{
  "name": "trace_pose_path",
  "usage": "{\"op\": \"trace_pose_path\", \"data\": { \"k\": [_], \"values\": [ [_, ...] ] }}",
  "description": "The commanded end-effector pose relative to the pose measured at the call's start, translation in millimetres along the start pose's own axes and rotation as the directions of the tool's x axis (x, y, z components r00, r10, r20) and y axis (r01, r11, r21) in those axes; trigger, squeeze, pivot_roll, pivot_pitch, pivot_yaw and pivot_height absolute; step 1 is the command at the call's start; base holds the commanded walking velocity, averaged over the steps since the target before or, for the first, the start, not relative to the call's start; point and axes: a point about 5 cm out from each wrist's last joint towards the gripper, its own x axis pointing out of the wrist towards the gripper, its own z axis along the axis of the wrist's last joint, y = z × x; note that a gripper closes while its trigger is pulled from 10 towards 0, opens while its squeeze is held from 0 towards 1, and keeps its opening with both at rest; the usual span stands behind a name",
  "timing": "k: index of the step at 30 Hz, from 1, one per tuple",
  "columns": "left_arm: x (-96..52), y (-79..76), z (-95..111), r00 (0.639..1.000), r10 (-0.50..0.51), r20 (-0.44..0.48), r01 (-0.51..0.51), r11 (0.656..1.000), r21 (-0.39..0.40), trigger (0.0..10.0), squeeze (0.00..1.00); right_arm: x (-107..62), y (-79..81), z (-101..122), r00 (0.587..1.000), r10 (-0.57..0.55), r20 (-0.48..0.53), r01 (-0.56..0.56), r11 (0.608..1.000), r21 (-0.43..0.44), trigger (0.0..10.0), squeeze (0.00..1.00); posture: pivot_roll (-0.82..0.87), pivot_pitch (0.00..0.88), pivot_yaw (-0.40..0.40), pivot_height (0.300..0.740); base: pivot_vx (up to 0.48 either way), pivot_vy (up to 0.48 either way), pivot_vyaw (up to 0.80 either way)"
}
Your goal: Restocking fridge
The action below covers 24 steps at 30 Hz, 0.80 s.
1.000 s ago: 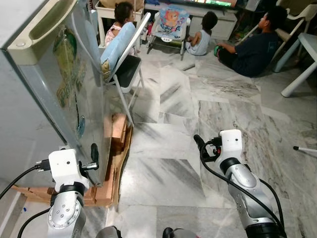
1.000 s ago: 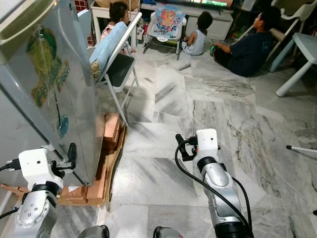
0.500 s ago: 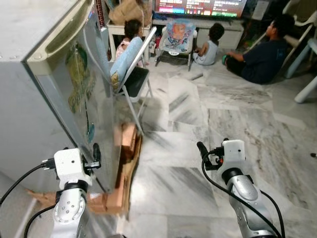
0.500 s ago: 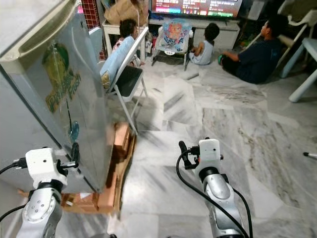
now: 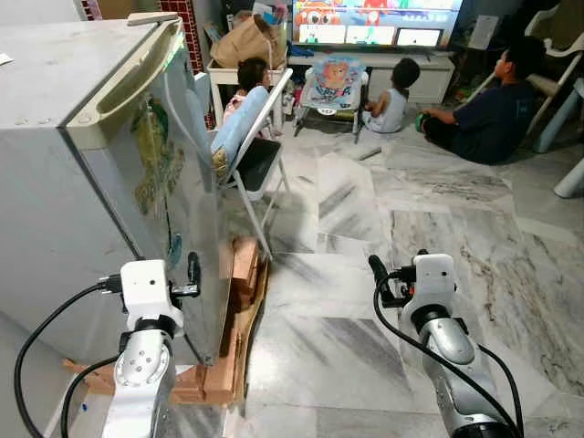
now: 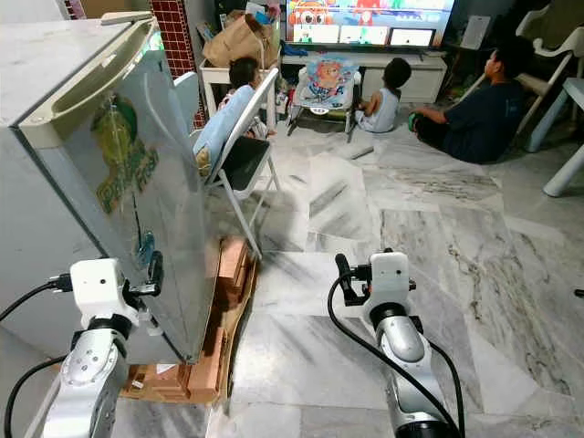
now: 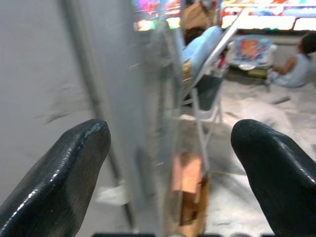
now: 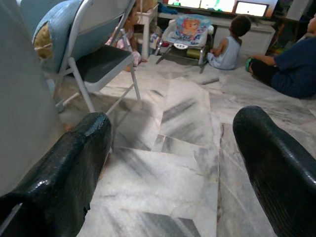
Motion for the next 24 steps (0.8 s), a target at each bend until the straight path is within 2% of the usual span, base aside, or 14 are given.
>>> {"op": "trace_pose_path", "data": {
  "k": [1,4,11,17,21,24],
  "values": [
    [-2.1,6.9,-6.8,0.999,0.019,-0.031,-0.018,1.000,0.007,10.0,0.00,-1.4,-3.6,0.8,1.000,-0.004,0.004,0.005,1.000,-0.008,10.0,0.00,-0.02,0.070,0.021,0.740,0.000,0.311,0.00],
    [-3.5,6.7,-6.7,0.999,0.005,-0.032,-0.004,1.000,0.019,10.0,0.00,-2.4,-4.6,1.1,1.000,-0.009,0.005,0.009,1.000,-0.010,10.0,0.00,-0.03,0.079,0.026,0.740,0.000,0.334,0.00],
    [-3.1,-5.1,-3.8,0.998,-0.046,-0.031,0.047,0.999,0.016,10.0,0.00,-2.4,-1.3,5.2,1.000,-0.011,0.014,0.011,1.000,0.002,10.0,0.00,-0.03,0.110,0.031,0.740,0.000,0.395,0.00],
    [-13.0,-14.1,-9.1,0.994,-0.087,-0.063,0.087,0.996,0.002,10.0,0.00,-11.1,6.9,-3.0,1.000,0.006,-0.020,-0.005,1.000,0.017,10.0,0.00,-0.03,0.136,0.029,0.740,0.000,0.392,0.00],
    [-18.0,-16.8,-14.4,0.992,-0.096,-0.084,0.096,0.995,-0.002,10.0,0.00,-13.9,6.4,-5.4,1.000,-0.003,-0.030,0.003,1.000,0.021,10.0,0.00,-0.03,0.130,0.033,0.740,0.000,0.000,0.00],
    [-18.3,-22.4,-16.2,0.986,-0.136,-0.092,0.132,0.990,-0.044,10.0,0.00,-14.4,2.5,-5.8,0.999,-0.018,-0.037,0.019,1.000,0.020,10.0,0.00,-0.03,0.117,0.023,0.740,0.000,0.000,0.00]
  ]
}}
